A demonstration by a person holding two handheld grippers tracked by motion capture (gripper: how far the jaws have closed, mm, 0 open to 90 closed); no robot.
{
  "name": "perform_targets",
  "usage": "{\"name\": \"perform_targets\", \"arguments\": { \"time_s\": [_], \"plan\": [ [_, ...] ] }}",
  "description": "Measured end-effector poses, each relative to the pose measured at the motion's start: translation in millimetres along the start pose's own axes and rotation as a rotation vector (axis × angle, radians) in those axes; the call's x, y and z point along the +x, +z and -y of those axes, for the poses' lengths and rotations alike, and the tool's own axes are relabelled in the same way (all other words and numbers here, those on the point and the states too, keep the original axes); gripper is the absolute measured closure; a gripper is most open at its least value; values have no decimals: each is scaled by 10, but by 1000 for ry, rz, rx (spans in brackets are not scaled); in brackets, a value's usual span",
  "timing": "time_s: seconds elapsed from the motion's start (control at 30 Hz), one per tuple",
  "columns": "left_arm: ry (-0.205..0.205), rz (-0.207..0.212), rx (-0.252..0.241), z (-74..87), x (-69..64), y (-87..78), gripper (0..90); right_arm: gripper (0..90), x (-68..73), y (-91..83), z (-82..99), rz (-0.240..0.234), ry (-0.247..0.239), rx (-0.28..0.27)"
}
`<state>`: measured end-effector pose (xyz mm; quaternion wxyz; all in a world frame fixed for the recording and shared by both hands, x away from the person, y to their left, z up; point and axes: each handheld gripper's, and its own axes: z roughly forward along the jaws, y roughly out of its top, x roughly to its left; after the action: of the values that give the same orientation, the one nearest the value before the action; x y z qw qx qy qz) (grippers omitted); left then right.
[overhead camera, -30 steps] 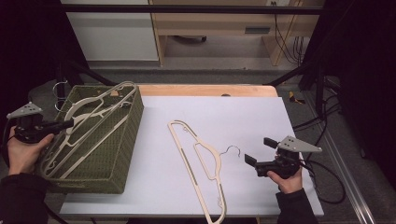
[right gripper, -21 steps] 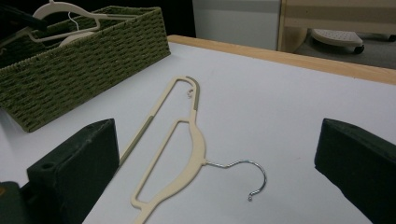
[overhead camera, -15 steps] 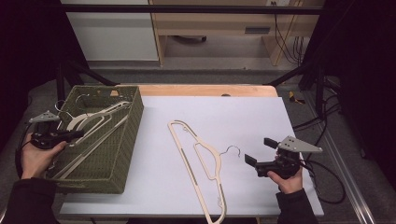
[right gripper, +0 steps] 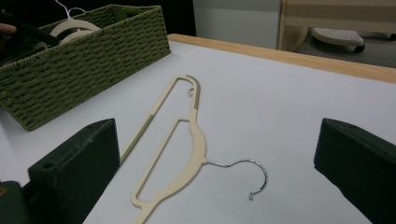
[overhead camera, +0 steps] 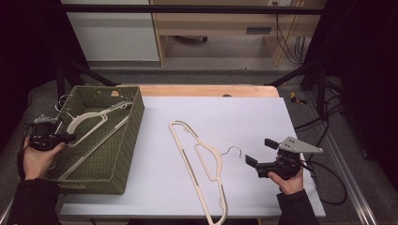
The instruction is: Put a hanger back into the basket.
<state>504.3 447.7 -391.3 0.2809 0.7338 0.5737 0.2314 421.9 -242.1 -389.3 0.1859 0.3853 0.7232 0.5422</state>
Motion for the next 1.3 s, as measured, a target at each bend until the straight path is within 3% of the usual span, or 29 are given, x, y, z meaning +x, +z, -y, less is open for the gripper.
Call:
{"name": "perform_targets", "arguments": {
  "time_s": [0.2, 0.4, 0.5, 0.63, 0.8, 0.93, 1.03, 1.07, 1.3],
  "plan": [
    [-24, -37, 38, -5, 14, 27, 592, 9, -2, 0, 0, -5, 1, 3],
    [-29, -52, 30, -18, 4, -19, 507, 8, -7, -10, -3, -5, -4, 2],
    [-24, -55, 7, -35, -17, -80, 477, 8, -7, -16, -6, -5, 2, -8],
    [-9, -30, -87, -83, -127, -226, 426, 5, -7, -26, -3, -8, 3, -12],
    [35, 13, -213, -173, -387, -398, 342, 5, -20, -30, 5, 6, 19, -21],
    [96, 97, -321, -267, -685, -553, 278, 6, -30, -40, 6, -2, 22, -33],
    [141, 139, -371, -329, -923, -639, 204, 6, -29, -44, 2, -2, 26, -40],
    [149, 171, -396, -350, -1021, -670, 187, 6, -31, -45, 2, 1, 26, -42],
    [226, 279, -457, -418, -1560, -693, 125, 6, -35, -42, 7, 1, 31, -40]
  ]
}}
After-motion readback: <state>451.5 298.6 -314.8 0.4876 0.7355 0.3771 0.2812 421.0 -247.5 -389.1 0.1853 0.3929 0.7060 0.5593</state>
